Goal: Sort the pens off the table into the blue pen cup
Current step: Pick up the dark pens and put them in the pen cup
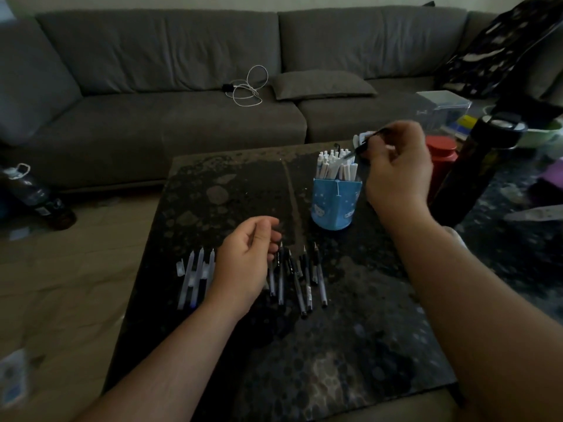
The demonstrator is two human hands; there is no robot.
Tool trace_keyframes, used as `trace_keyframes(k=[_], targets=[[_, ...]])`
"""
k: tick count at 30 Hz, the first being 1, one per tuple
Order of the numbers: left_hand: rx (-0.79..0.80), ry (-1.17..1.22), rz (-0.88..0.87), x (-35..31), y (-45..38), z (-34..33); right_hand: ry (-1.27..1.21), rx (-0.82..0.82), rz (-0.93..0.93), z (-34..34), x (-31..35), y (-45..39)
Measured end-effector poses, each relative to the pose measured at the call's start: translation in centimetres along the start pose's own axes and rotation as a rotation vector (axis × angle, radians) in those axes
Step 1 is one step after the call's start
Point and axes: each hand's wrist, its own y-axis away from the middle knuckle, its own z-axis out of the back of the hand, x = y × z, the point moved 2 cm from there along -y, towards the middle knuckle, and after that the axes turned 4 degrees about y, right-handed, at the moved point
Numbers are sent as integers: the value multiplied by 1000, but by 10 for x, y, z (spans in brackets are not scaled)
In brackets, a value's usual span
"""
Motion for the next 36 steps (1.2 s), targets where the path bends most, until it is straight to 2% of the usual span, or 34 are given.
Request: trace_keyframes(k=[6,8,16,20,24,29,31,32,36], targets=[[41,-80,1,7,1,1,305,346,-20,-31,-27,10],[47,-74,2,7,1,0,412,410,-2,-36,-33,11],[70,-109,-3,11,1,0,493,400,64,-39,-43,17],[65,-102,2,12,0,-1,404,396,-33,-35,-50,16],[68,-104,17,11,1,-1,344,451,-43,-26,-50,19],[81,-145,17,11,3,-1,304,317,-117,-8,-54,19],[81,-157,15,11,4,-1,356,330,-158,0,-56,20],[87,-170,23,10,4,-2,405,418,-193,1,-57,24],[143,-394,65,10,4,-7,638,999,-279,-11,-66,59]])
